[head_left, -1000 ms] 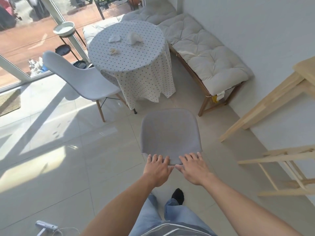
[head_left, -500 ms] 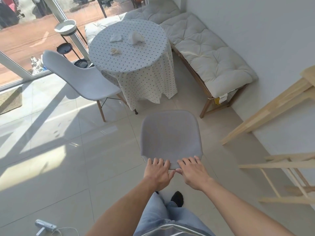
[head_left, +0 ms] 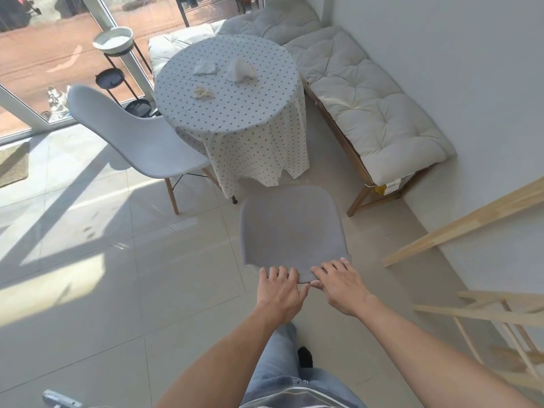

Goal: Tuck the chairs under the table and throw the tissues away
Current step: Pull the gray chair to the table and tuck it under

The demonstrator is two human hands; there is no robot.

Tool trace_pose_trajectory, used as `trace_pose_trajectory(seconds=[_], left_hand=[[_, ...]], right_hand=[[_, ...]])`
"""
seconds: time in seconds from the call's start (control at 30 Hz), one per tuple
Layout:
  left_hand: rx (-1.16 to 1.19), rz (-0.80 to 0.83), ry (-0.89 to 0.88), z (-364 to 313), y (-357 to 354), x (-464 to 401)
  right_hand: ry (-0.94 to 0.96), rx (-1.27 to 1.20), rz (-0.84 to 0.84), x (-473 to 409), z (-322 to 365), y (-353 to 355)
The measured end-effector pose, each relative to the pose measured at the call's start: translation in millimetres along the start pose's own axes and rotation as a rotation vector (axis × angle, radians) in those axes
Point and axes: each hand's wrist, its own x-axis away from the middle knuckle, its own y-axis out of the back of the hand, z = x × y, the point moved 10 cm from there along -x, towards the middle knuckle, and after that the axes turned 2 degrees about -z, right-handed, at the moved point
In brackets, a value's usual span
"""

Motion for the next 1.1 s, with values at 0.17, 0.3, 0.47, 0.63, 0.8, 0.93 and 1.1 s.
trace_pose_trajectory(seconds=[0.17, 0.3, 0.47, 0.63, 0.8, 0.93, 1.1], left_hand=[[0.033, -0.007, 0.036, 19, 18, -43], [0.051, -0.005, 0.061, 41, 28, -74], [0.071, -0.004, 0.092, 65, 37, -107], [0.101, -0.003, 0.139, 85, 51, -144], [0.13, 0.02, 0.186, 97, 66, -178], [0.155, 0.039, 0.221, 107, 75, -207], [0.201, 0.064, 0.265, 116, 85, -238]], right_hand=[[0.003, 0.021, 0.017, -45, -17, 24], [-0.004, 0.024, 0.028, -81, -23, 42], [0.023, 0.022, 0.056, -123, -28, 61], [0.078, 0.024, 0.046, -166, -41, 82], [0.12, 0.018, 0.065, -206, -58, 102], [0.148, 0.018, 0.09, -234, -72, 118], [0.184, 0.025, 0.103, -266, -87, 136]])
